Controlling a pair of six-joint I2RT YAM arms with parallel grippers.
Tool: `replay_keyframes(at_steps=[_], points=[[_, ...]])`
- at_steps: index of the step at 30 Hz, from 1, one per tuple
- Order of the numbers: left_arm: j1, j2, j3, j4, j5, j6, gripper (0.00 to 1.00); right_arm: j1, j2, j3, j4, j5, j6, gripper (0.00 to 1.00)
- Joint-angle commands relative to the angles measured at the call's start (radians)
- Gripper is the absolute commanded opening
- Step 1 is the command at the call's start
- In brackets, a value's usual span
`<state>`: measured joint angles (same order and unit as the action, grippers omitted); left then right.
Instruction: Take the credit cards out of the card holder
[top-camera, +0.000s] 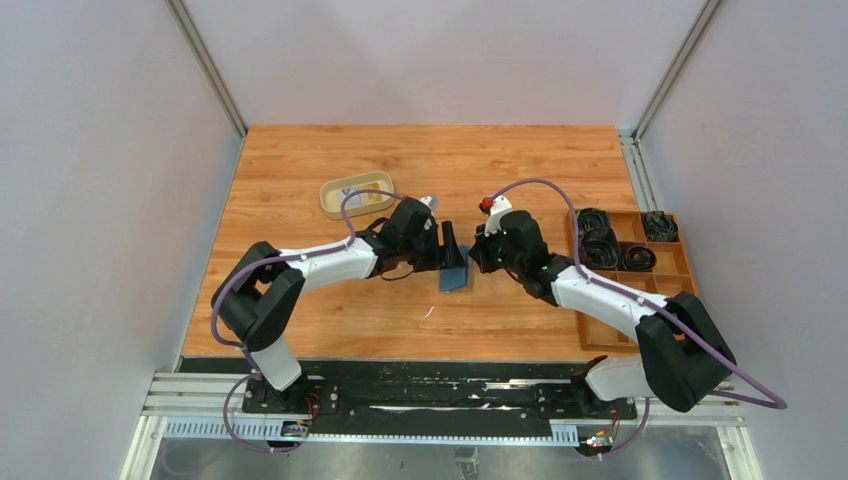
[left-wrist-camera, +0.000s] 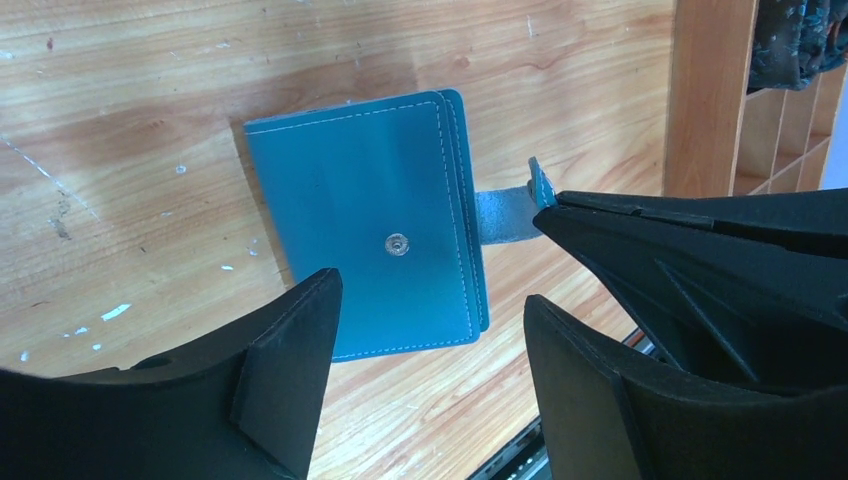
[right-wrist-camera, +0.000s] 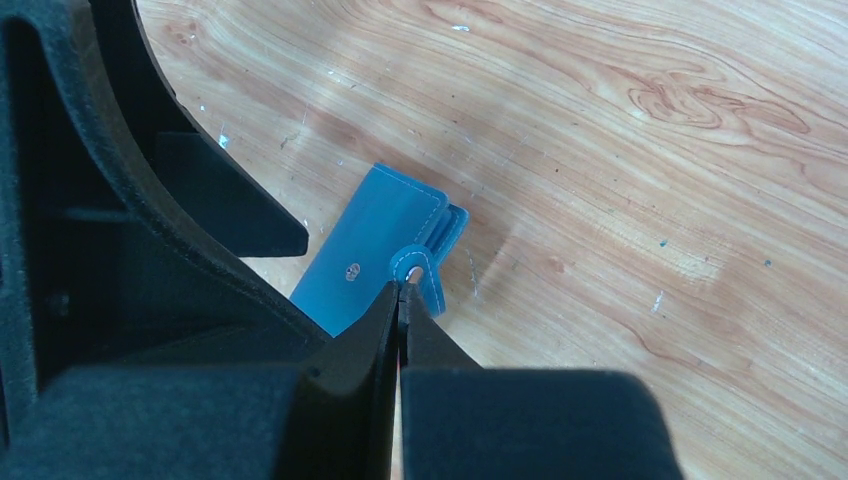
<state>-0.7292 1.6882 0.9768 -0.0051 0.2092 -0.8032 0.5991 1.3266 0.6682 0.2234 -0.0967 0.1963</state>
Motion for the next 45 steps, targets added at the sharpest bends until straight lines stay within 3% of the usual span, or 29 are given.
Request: replay_keyframes(at_steps=[1, 5, 22, 45], points=[[-0.002, 0.01, 0.064, -0.082, -0.028, 0.057, 0.73, -0.013, -0.027, 0.004, -0.015, -0.004, -0.012, 0.0], [-0.014, 0.017, 0.099, -0.162, -0.083, 0.098, 0.73, -0.012, -0.038, 0.009, -0.019, -0.005, -0.011, 0.0], [-0.028, 0.056, 0.073, -0.09, -0.044, 0.073, 0.73, -0.012, -0.05, 0.029, -0.036, -0.01, -0.009, 0.0], [-0.041, 0.062, 0.083, -0.144, -0.092, 0.087, 0.72, -0.012, -0.056, 0.033, -0.047, -0.008, -0.013, 0.0]])
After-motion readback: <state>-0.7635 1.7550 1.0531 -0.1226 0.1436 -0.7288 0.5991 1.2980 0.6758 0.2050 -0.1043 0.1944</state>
